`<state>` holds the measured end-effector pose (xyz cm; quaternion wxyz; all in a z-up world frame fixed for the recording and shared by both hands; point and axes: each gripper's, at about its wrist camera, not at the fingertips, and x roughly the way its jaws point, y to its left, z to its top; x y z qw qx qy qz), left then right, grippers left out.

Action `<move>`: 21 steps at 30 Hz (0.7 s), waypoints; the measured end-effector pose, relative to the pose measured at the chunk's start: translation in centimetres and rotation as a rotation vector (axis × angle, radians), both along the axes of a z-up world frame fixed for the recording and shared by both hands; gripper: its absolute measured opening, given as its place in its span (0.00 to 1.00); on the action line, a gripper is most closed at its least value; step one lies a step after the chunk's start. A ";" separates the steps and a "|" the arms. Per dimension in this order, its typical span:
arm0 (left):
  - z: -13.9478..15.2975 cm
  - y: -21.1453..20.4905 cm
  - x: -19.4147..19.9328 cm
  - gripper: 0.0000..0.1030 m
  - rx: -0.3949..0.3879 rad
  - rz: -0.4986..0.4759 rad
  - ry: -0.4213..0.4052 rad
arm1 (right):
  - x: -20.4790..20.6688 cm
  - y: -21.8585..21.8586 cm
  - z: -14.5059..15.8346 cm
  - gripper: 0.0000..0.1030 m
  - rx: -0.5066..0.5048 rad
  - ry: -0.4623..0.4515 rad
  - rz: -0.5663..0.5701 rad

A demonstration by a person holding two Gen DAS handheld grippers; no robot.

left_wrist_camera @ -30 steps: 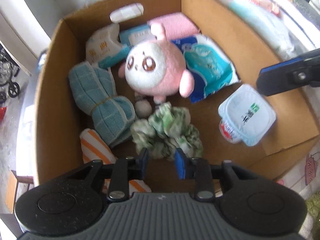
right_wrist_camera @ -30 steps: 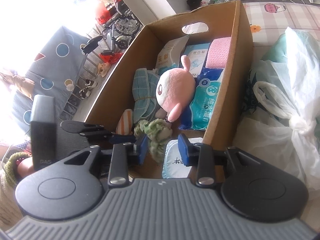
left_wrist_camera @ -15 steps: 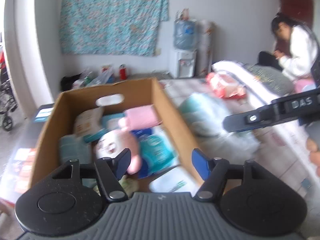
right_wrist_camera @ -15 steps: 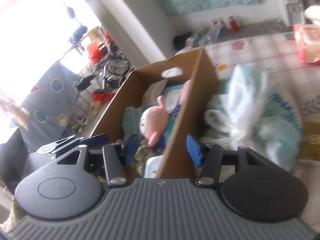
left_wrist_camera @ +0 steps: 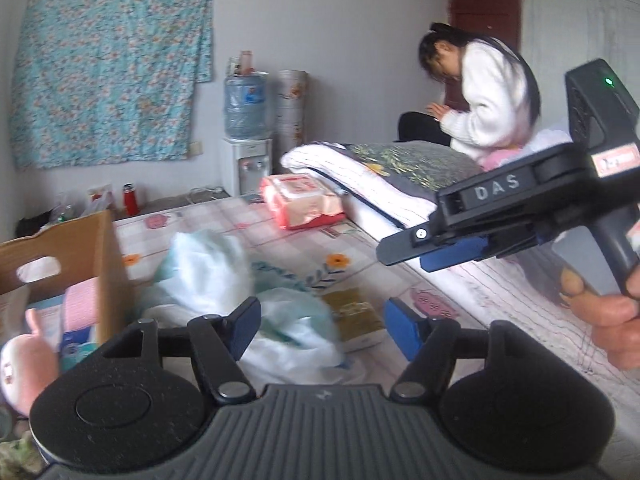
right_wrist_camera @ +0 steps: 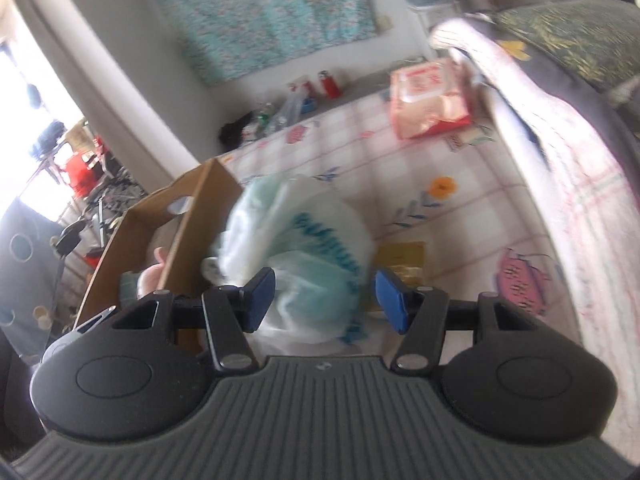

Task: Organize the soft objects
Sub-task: 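Move both tools back over the bed toward the gold tissue pack, then close the right gripper on the gold tissue pack and lift it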

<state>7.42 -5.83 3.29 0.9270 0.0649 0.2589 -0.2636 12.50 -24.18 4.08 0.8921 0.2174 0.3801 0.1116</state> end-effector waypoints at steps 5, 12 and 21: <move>-2.1 -4.5 0.6 0.60 0.055 -0.071 -0.003 | 1.5 -2.7 -2.8 0.54 0.018 0.070 -0.025; -4.9 -8.0 2.8 0.43 0.142 -0.071 0.058 | 4.6 -3.4 -6.5 0.52 0.052 0.168 0.002; -8.0 -9.5 6.2 0.43 0.201 -0.025 0.191 | 8.4 -3.5 -10.0 0.48 0.071 0.238 0.048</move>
